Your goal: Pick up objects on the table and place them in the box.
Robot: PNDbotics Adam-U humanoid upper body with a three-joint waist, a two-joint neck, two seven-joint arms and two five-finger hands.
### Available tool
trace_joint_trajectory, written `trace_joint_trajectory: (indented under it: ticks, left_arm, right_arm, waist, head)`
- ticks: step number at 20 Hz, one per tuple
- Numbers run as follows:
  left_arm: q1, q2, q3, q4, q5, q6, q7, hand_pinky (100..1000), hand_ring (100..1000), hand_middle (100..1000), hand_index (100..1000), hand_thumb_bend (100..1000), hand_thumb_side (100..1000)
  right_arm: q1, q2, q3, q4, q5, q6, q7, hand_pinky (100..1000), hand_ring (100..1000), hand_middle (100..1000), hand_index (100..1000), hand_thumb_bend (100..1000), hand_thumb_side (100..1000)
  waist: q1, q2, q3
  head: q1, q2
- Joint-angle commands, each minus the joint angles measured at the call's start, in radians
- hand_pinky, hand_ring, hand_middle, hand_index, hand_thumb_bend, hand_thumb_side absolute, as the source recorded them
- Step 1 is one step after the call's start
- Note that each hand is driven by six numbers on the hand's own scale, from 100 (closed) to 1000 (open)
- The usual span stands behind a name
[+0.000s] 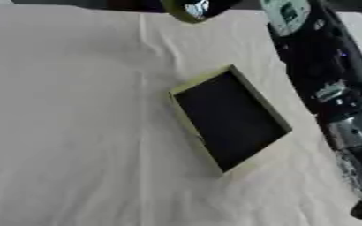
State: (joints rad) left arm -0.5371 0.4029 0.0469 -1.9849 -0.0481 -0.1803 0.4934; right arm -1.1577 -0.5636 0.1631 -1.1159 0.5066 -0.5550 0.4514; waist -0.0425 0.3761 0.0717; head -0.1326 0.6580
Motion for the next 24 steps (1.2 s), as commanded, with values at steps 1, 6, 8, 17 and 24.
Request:
trace_joint_trajectory:
  ticks: [1, 6, 8, 17, 24]
  left_arm:
    - [-0.006, 0.021, 0.011, -0.015, -0.004, 0.003, 0.004, 764, 864, 633, 714, 174, 528]
    - [-0.004, 0.021, 0.013, -0.015, -0.006, 0.006, 0.007, 764, 864, 633, 714, 172, 528]
    - [-0.002, 0.022, 0.013, -0.015, -0.007, 0.007, 0.008, 764, 864, 633, 714, 171, 528]
    - [0.001, 0.021, 0.015, -0.015, -0.008, 0.008, 0.012, 763, 864, 633, 713, 170, 528]
    - [0.004, 0.016, 0.017, -0.015, -0.009, 0.010, 0.015, 762, 865, 633, 713, 166, 531]
  right_arm:
    - [0.026, -0.095, 0.012, -0.095, -0.054, -0.035, -0.048, 679, 447, 301, 492, 100, 124]
    - [0.142, -0.200, 0.081, -0.213, -0.126, -0.100, -0.093, 668, 460, 318, 507, 100, 100]
    - [0.191, -0.239, 0.102, -0.262, -0.156, -0.117, -0.084, 666, 461, 319, 508, 100, 100]
    - [0.330, -0.335, 0.081, -0.482, -0.292, -0.015, -0.003, 682, 477, 340, 528, 100, 107]
    - [0.486, -0.316, 0.067, -0.561, -0.296, 0.096, 0.102, 688, 483, 348, 536, 100, 107]
  waist:
    - [0.007, -0.030, -0.006]
    - [0.011, -0.032, -0.017]
    - [0.014, -0.032, -0.019]
    - [0.017, -0.034, -0.022]
    - [0.031, -0.031, -0.034]
  head:
    - [0.014, -0.003]
    - [0.023, -0.001]
    - [0.027, -0.001]
    - [0.031, -0.001]
    - [0.031, -0.003]
